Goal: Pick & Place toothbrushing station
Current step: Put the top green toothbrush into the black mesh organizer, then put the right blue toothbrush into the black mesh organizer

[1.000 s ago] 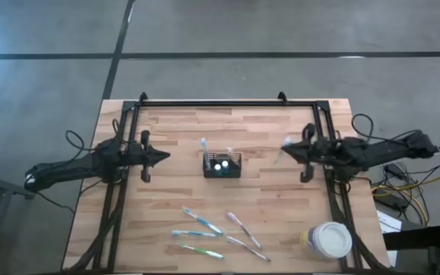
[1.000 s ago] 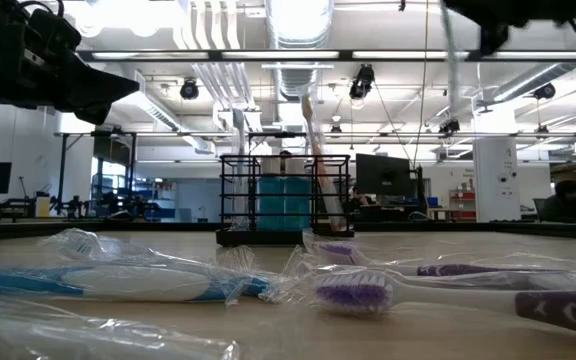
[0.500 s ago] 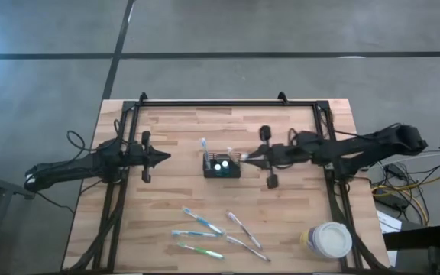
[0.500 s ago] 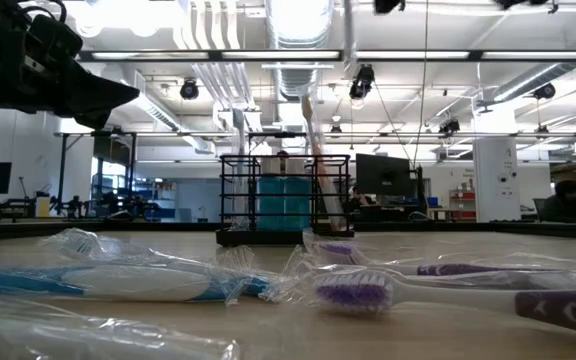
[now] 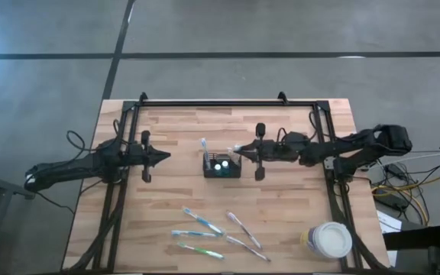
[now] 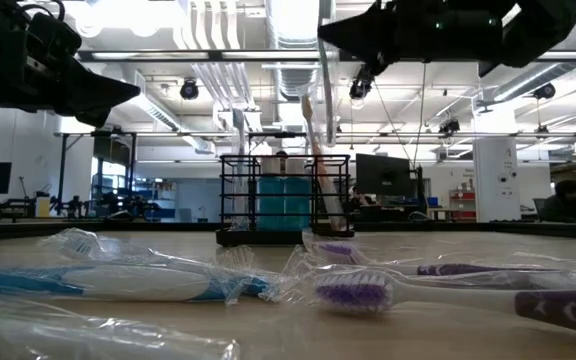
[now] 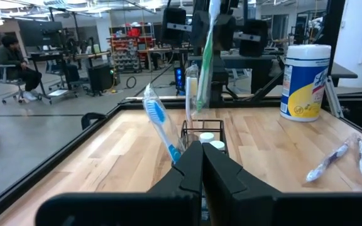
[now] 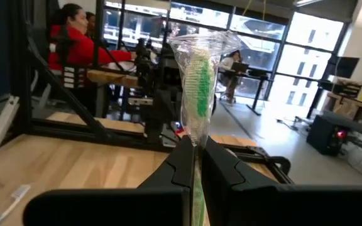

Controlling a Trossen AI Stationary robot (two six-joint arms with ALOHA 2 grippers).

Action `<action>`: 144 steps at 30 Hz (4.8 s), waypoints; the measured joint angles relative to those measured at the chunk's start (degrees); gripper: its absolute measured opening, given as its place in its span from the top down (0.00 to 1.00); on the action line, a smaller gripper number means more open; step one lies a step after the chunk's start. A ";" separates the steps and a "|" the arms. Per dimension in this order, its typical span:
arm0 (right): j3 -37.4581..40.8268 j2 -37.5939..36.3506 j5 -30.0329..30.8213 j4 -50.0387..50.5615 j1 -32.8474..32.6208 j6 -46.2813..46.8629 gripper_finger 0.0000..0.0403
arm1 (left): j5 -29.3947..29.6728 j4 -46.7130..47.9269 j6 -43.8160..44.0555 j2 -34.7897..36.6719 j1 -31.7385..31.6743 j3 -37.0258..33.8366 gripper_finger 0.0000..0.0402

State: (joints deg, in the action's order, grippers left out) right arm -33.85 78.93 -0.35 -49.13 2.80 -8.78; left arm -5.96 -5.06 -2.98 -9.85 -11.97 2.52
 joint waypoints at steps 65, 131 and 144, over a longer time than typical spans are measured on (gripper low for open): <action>2.63 16.34 17.21 -4.34 -2.92 5.71 0.92 | -0.20 -0.44 1.27 0.02 -0.02 -0.04 0.98; 23.91 -70.49 6.50 34.39 -2.63 12.67 0.98 | 5.88 29.15 0.46 -35.56 5.23 36.80 0.96; 23.91 -70.66 6.44 36.92 -2.63 13.75 0.98 | 6.89 40.98 1.17 -65.77 26.27 56.71 0.61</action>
State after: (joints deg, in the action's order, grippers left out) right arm -9.93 8.27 6.09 -12.21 0.16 4.97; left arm 0.93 35.92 -1.81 -75.62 14.31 59.23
